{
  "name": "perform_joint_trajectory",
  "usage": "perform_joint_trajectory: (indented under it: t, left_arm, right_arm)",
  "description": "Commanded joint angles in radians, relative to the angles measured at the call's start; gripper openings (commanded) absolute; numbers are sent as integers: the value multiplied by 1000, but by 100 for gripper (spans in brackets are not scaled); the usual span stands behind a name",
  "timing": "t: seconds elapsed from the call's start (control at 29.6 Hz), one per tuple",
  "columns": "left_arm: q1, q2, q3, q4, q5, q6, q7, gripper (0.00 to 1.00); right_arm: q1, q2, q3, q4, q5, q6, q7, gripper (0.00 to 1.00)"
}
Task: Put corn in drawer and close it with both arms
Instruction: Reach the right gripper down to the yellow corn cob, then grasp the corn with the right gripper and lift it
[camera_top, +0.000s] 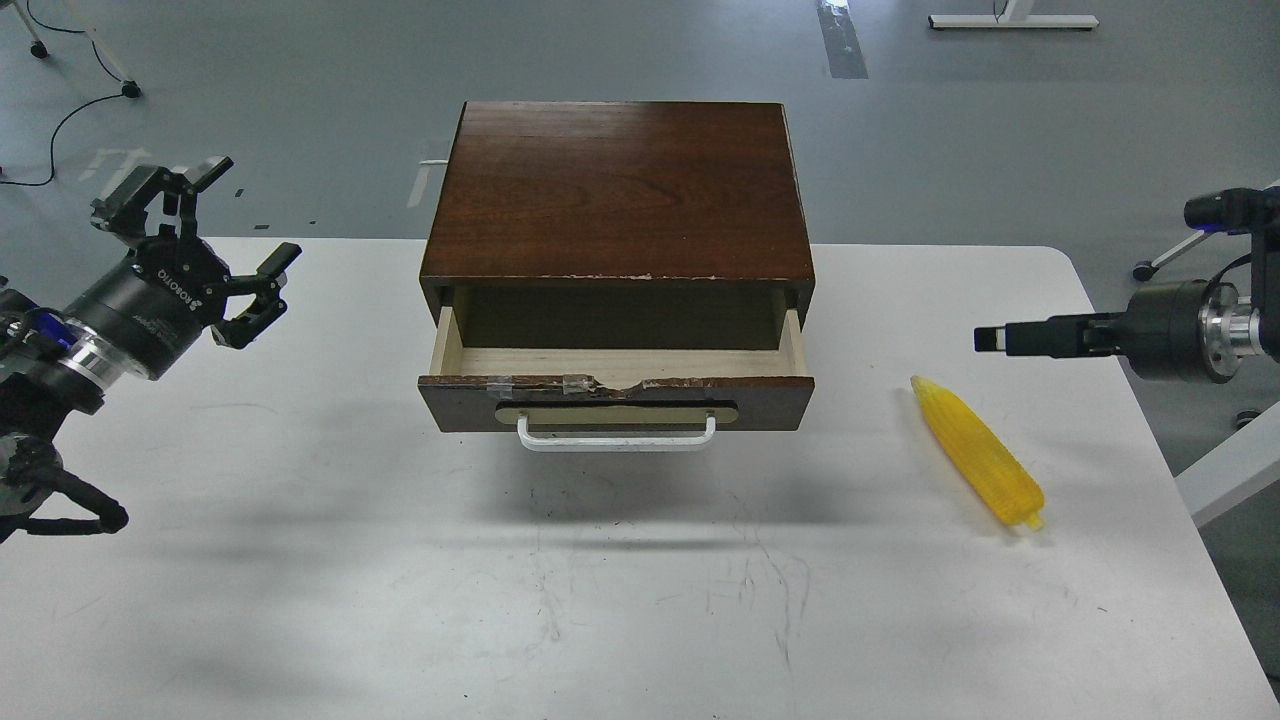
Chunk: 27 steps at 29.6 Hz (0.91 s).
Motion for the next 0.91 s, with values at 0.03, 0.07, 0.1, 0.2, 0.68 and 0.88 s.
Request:
perform_joint_trajectory:
  t: [0.03, 0.07, 0.1, 0.2, 0.68, 0.88]
  left_arm:
    - [2, 0, 0, 0, 1, 0, 0, 99]
    - [2, 1, 0, 0, 1, 0, 0, 99]
    - [2, 1, 0, 0, 1, 0, 0, 99]
    - [2, 1, 0, 0, 1, 0, 0, 99]
    - [3, 6, 0, 0, 1, 0, 0, 99]
    - [3, 7, 0, 0, 1, 0, 0, 99]
  right_arm:
    - [-5, 54, -59, -69, -3, 0, 0, 100]
    - [-7, 64, -74, -75, -3, 0, 0, 100]
    - [-7, 64, -74, -75, -3, 0, 0, 100]
    - [-10, 116, -106, -90, -3, 0, 0, 100]
    - [-10, 215, -194, -187, -3, 0, 0, 100]
    - [-10, 228, -207, -193, -3, 0, 0, 87]
